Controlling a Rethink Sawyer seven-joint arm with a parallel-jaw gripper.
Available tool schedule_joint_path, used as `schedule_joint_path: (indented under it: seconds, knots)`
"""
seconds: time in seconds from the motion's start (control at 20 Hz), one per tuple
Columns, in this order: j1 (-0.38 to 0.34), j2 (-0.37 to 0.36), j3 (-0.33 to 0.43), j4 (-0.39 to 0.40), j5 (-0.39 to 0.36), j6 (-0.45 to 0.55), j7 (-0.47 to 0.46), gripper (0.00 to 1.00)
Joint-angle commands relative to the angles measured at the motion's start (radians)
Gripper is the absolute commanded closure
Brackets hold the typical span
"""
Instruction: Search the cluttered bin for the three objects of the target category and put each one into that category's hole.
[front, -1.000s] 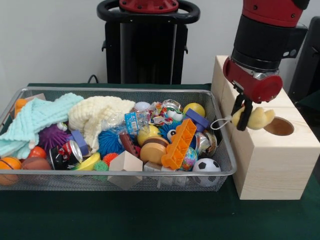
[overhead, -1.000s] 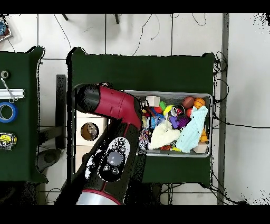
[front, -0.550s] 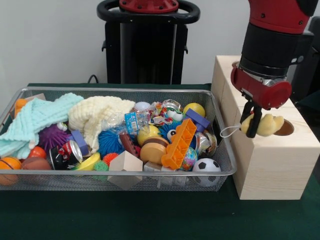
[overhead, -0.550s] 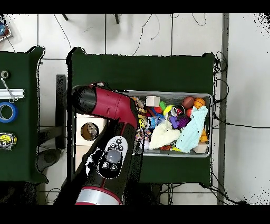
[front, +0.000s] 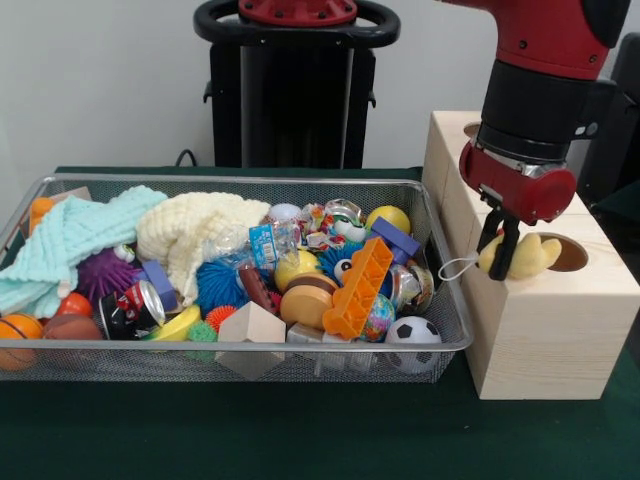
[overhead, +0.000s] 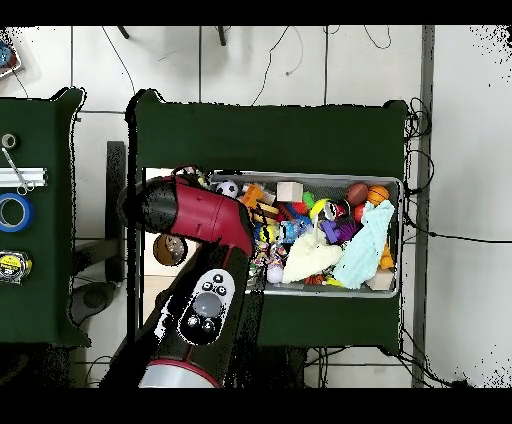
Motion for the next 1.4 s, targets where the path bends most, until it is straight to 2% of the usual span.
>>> schedule_joint_path:
  seconds: [0.05, 0.35, 1.0, 1.4]
  knots:
    - [-0.003, 0.026, 0.161, 0.174, -0.04, -0.044, 0.046, 1.0]
    - [0.02, 0.011, 0.156, 0.173, -0.026, -0.002, 0.068, 1.0]
    - [0.034, -0.007, 0.161, 0.188, -0.017, 0.015, 0.071, 1.0]
    - [0.034, -0.005, 0.173, 0.197, -0.01, -0.011, 0.075, 1.0]
